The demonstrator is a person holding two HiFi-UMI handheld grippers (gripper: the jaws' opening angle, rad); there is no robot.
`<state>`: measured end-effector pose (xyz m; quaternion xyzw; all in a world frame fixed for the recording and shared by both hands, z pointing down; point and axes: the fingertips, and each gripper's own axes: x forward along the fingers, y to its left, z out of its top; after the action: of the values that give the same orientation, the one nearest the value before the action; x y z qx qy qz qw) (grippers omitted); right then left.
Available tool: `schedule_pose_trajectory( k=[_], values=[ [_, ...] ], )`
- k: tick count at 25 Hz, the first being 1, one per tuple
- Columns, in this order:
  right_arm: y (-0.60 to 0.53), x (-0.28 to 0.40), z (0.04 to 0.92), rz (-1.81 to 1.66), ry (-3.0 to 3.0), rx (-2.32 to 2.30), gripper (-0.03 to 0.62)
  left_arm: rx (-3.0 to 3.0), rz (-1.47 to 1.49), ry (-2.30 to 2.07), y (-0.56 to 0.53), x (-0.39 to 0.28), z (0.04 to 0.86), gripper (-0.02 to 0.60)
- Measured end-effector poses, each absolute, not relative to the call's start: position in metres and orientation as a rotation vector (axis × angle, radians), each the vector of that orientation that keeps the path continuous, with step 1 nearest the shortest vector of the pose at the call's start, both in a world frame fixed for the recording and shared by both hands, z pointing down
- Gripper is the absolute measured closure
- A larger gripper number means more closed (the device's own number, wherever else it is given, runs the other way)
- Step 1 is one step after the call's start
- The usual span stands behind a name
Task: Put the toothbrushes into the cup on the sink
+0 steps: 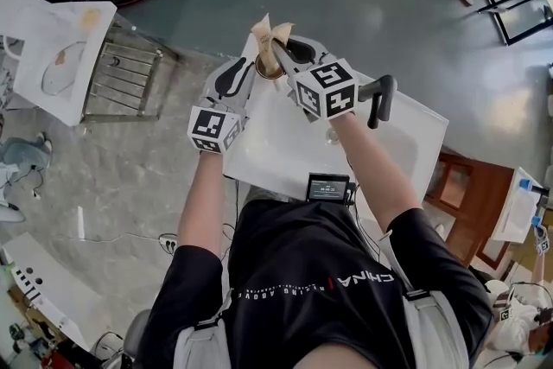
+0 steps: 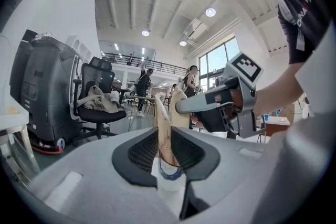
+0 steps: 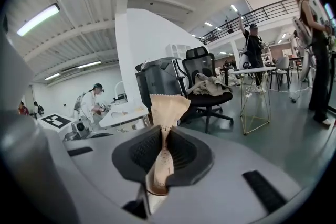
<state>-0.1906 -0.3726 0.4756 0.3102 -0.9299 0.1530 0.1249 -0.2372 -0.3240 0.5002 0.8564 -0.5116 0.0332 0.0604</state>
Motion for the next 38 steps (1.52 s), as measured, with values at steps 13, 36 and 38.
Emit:
schedule_pose_trajectory(
  k=[13,36,38],
  values=[
    [-0.344,-0.197,0.502,0.461,-2.595,0.741,0.430,2.508,0.158,-1.603,-0.303,-0.250,0.512,0.511],
    [-0.295,-0.117,0.459,0.486,-2.591,0.888,0.545,2.460,0.224,-1.637,-0.254,-0.220,0.485,0.512],
    [-0.283,-0.108,0.457,0.451,-2.580,0.882,0.574,2.459,0.260,-1.599,-0.245,-0.210,0.486,0.523]
  ],
)
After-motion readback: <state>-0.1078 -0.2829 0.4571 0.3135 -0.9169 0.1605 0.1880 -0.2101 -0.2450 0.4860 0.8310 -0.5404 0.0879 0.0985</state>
